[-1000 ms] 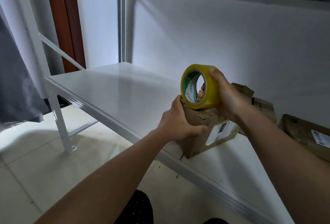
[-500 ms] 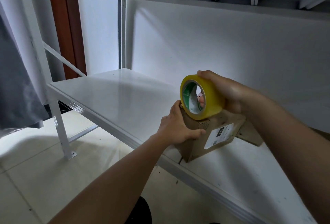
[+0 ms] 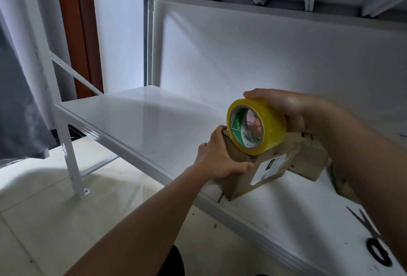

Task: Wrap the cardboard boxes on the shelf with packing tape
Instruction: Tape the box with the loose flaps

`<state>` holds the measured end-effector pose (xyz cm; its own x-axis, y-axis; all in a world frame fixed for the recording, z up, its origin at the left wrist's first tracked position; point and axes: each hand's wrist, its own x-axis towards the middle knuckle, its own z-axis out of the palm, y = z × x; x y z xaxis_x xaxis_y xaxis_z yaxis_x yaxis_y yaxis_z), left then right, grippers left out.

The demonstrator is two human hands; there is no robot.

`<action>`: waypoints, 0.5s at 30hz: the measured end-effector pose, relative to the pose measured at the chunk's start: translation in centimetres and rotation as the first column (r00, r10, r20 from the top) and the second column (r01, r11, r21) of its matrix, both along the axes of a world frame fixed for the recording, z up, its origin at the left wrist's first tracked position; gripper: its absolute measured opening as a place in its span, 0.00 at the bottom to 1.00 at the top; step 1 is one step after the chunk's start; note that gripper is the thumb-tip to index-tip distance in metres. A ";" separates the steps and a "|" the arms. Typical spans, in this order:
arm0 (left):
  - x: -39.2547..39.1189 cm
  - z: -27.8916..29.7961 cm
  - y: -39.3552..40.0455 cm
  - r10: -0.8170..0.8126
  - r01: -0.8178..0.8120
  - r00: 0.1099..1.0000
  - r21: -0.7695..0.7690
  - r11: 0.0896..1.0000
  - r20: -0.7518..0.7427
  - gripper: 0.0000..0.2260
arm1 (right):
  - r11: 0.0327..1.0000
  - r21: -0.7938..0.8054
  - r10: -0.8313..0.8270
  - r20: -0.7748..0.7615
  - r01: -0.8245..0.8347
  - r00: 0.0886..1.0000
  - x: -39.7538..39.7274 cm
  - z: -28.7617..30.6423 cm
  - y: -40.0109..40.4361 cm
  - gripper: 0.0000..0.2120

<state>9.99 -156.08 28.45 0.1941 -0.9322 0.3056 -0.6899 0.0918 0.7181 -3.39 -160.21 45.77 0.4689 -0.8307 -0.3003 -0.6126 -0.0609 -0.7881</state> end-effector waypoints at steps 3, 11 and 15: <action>0.0 0.0 0.0 0.004 -0.004 1.000 0.005 1.000 -0.001 0.44 | 1.000 -0.004 -0.007 -0.025 0.007 1.000 0.2 0.1 -0.4 0.26; -0.1 0.0 0.0 0.001 -0.001 1.000 -0.004 1.000 -0.015 0.43 | 0.998 0.040 -0.049 0.022 0.048 0.999 -0.5 -0.2 -1.3 0.24; -0.2 0.1 0.0 -0.007 0.007 1.000 0.008 1.000 -0.025 0.42 | 1.000 -0.018 -0.021 -0.017 0.021 1.000 -0.3 -0.4 -1.5 0.24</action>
